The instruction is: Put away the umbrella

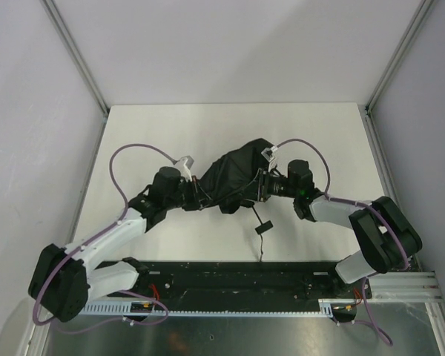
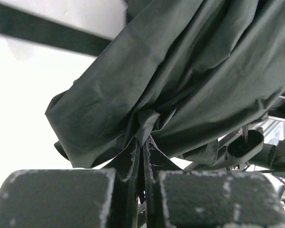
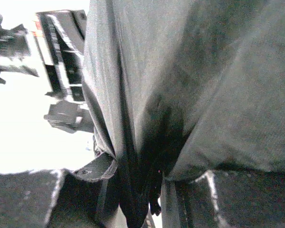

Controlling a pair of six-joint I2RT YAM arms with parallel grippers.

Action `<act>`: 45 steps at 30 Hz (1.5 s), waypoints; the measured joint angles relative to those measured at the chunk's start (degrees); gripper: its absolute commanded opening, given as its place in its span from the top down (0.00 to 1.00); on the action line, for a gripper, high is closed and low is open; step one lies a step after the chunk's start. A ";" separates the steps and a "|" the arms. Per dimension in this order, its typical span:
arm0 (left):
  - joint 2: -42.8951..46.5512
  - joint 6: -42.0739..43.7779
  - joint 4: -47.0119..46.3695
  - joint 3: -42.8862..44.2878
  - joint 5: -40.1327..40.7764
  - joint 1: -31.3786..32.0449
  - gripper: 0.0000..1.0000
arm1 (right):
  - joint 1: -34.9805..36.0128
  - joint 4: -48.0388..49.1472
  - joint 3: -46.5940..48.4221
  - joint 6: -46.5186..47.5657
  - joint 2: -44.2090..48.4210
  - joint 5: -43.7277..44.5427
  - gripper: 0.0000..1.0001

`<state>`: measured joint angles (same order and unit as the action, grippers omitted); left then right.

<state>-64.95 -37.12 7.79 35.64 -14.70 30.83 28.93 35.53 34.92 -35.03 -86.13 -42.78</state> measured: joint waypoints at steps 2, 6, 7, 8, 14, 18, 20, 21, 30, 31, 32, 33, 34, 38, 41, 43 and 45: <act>2.45 -0.15 -0.07 0.13 -0.02 -0.02 0.94 | 0.33 6.56 -0.07 -6.21 0.09 -2.36 1.00; 6.54 -0.22 -0.17 2.43 0.68 -0.13 0.92 | 1.38 21.20 -0.17 -20.85 -0.74 -5.77 1.00; 7.08 -0.20 -0.22 3.08 1.01 -0.17 0.91 | 1.84 24.50 -0.17 -24.57 -1.40 -6.25 1.00; 7.54 -0.20 -0.20 3.85 1.22 -0.28 0.90 | 2.23 27.19 -0.17 -27.96 -2.12 -6.49 1.00; 6.16 0.02 0.39 6.40 0.46 -1.29 0.81 | 4.81 32.54 -0.17 -38.47 -4.09 -6.69 1.00; 6.78 -0.02 0.90 6.40 -0.87 -1.68 0.64 | 4.02 33.16 -0.17 -39.26 -3.78 -7.21 1.00; 8.09 -0.04 1.73 6.36 -2.01 -2.19 0.51 | 2.95 33.09 -0.20 -37.75 -2.49 -7.65 1.00; 9.05 -0.22 2.27 6.36 -2.58 -2.56 0.45 | 2.29 32.48 -0.20 -36.09 -1.36 -7.69 1.00; 19.15 0.94 10.64 10.16 -10.21 -8.41 0.16 | -0.83 0.87 4.50 -5.66 14.08 -2.67 1.00; 19.39 1.14 11.19 11.65 -11.78 -8.92 0.15 | -0.81 -3.58 5.60 -1.77 15.02 -0.76 1.00; 19.67 1.25 11.69 13.25 -13.35 -9.29 0.13 | -0.74 -7.96 6.69 1.90 15.87 1.51 1.00; 20.00 1.36 12.02 14.91 -14.93 -9.49 0.12 | -0.70 -11.02 7.41 4.61 16.50 3.23 1.00; 20.37 1.36 12.22 16.57 -16.41 -9.60 0.11 | -0.63 -14.58 8.20 7.69 17.33 5.57 1.00; 21.86 1.11 12.13 21.84 -20.92 -9.64 0.04 | -0.48 -24.20 10.14 16.98 19.54 13.90 1.00; 22.01 -1.03 12.02 24.15 -22.86 -9.64 0.01 | 0.31 -29.44 12.07 22.23 19.58 20.17 1.00; 21.27 -4.39 11.74 25.24 -22.97 -9.53 0.01 | 1.42 -31.91 13.27 25.05 19.58 23.78 1.00; 19.15 -9.64 10.67 25.90 -21.14 -8.26 0.00 | 3.30 -33.97 14.51 28.06 19.58 27.61 1.00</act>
<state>-45.80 -46.76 18.46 61.54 -35.83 22.57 32.23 1.56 49.43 -6.96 -66.54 -15.18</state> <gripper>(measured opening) 0.992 0.295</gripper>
